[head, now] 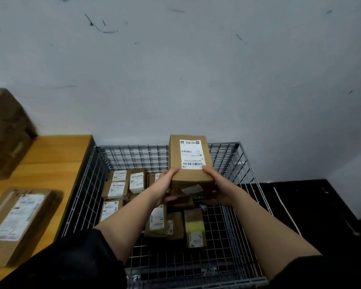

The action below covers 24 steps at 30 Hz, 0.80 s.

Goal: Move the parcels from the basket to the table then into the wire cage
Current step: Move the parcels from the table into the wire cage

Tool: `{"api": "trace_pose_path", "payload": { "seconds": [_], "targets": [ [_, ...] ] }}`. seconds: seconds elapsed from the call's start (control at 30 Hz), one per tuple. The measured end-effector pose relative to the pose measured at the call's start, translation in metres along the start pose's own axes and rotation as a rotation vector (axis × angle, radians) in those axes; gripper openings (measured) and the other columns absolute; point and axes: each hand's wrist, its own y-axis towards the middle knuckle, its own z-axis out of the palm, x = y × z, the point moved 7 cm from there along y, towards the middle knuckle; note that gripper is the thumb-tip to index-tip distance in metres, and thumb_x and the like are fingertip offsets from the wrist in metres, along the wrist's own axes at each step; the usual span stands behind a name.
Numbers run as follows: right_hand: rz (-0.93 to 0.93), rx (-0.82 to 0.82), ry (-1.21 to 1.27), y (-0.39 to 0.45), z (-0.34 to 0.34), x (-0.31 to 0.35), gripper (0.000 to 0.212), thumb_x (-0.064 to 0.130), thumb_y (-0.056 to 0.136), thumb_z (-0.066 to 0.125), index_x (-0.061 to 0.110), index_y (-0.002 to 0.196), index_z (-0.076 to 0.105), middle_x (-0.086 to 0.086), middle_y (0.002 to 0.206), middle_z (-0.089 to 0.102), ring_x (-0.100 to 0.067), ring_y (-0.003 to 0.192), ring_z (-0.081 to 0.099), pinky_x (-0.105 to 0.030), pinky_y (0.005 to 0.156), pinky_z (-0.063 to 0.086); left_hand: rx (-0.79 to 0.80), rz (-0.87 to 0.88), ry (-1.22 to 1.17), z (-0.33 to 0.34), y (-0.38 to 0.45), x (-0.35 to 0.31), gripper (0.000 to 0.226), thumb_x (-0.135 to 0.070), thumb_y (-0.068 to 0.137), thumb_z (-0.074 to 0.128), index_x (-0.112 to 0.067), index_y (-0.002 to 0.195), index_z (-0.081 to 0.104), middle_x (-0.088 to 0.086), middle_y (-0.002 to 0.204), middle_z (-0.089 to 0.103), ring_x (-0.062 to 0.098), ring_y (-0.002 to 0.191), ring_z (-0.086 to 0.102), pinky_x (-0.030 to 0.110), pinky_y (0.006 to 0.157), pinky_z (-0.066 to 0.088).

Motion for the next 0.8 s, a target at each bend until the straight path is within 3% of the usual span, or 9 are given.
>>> {"api": "trace_pose_path", "payload": {
  "seconds": [0.1, 0.2, 0.27, 0.37, 0.53, 0.63, 0.7, 0.8],
  "targets": [
    [-0.043, -0.067, 0.029, 0.014, -0.007, 0.001, 0.046, 0.052, 0.085, 0.063, 0.020, 0.116, 0.053, -0.012, 0.116, 0.058, -0.029, 0.109, 0.056, -0.048, 0.100, 0.049, 0.022, -0.036, -0.008, 0.002, 0.014, 0.002, 0.061, -0.057, 0.087, 0.054, -0.022, 0.136, 0.041, 0.008, 0.125, 0.054, 0.027, 0.111, 0.057, 0.037, 0.077, 0.057],
    [-0.083, -0.139, 0.076, 0.031, -0.009, 0.002, 0.034, 0.044, 0.090, 0.060, 0.018, 0.111, 0.055, -0.010, 0.108, 0.061, -0.024, 0.099, 0.059, -0.045, 0.098, 0.050, 0.065, -0.065, 0.021, 0.000, 0.030, 0.003, 0.065, -0.058, 0.087, 0.053, -0.020, 0.137, 0.038, 0.009, 0.126, 0.053, 0.026, 0.106, 0.058, 0.032, 0.065, 0.056],
    [-0.077, -0.176, 0.093, 0.042, -0.010, -0.003, 0.034, 0.043, 0.092, 0.058, 0.016, 0.113, 0.055, -0.010, 0.105, 0.062, -0.023, 0.096, 0.060, -0.044, 0.097, 0.051, 0.055, -0.072, 0.069, -0.004, 0.042, 0.005, 0.064, -0.056, 0.089, 0.051, -0.018, 0.139, 0.037, 0.009, 0.128, 0.052, 0.027, 0.108, 0.057, 0.035, 0.072, 0.055],
    [-0.049, -0.231, 0.111, 0.059, -0.015, -0.018, 0.049, 0.045, 0.091, 0.059, 0.013, 0.127, 0.051, -0.011, 0.112, 0.061, -0.024, 0.098, 0.061, -0.042, 0.088, 0.055, 0.029, -0.107, 0.156, -0.008, 0.059, 0.016, 0.056, -0.048, 0.093, 0.050, -0.019, 0.140, 0.037, 0.009, 0.129, 0.050, 0.029, 0.114, 0.053, 0.046, 0.096, 0.048],
    [-0.029, -0.285, 0.107, 0.080, -0.038, -0.024, 0.058, 0.044, 0.092, 0.057, 0.012, 0.138, 0.042, -0.011, 0.117, 0.057, -0.023, 0.096, 0.059, -0.034, 0.068, 0.054, 0.043, -0.122, 0.267, 0.002, 0.075, 0.018, 0.049, -0.037, 0.097, 0.049, -0.022, 0.142, 0.036, 0.006, 0.116, 0.051, 0.027, 0.100, 0.057, 0.044, 0.094, 0.047],
    [-0.009, -0.311, 0.090, 0.095, -0.057, -0.033, 0.058, 0.044, 0.093, 0.055, 0.011, 0.139, 0.041, -0.012, 0.118, 0.056, -0.023, 0.097, 0.058, -0.032, 0.066, 0.050, 0.059, -0.121, 0.296, 0.012, 0.086, 0.026, 0.049, -0.031, 0.095, 0.054, -0.021, 0.141, 0.039, 0.008, 0.123, 0.057, 0.028, 0.105, 0.061, 0.044, 0.097, 0.047],
    [0.015, -0.329, 0.100, 0.107, -0.074, -0.040, 0.061, 0.043, 0.092, 0.056, 0.011, 0.140, 0.039, -0.014, 0.123, 0.054, -0.026, 0.101, 0.057, -0.034, 0.067, 0.051, 0.052, -0.109, 0.329, 0.021, 0.099, 0.032, 0.049, -0.026, 0.095, 0.056, -0.018, 0.141, 0.041, 0.009, 0.127, 0.058, 0.026, 0.106, 0.061, 0.039, 0.091, 0.051],
    [0.029, -0.355, 0.127, 0.134, -0.099, -0.047, 0.064, 0.043, 0.092, 0.058, 0.010, 0.143, 0.036, -0.015, 0.126, 0.053, -0.027, 0.104, 0.056, -0.034, 0.065, 0.051, 0.024, -0.063, 0.366, 0.035, 0.129, 0.043, 0.045, -0.013, 0.096, 0.053, -0.014, 0.139, 0.044, 0.011, 0.123, 0.060, 0.016, 0.092, 0.061, 0.023, 0.066, 0.052]
  ]
}}
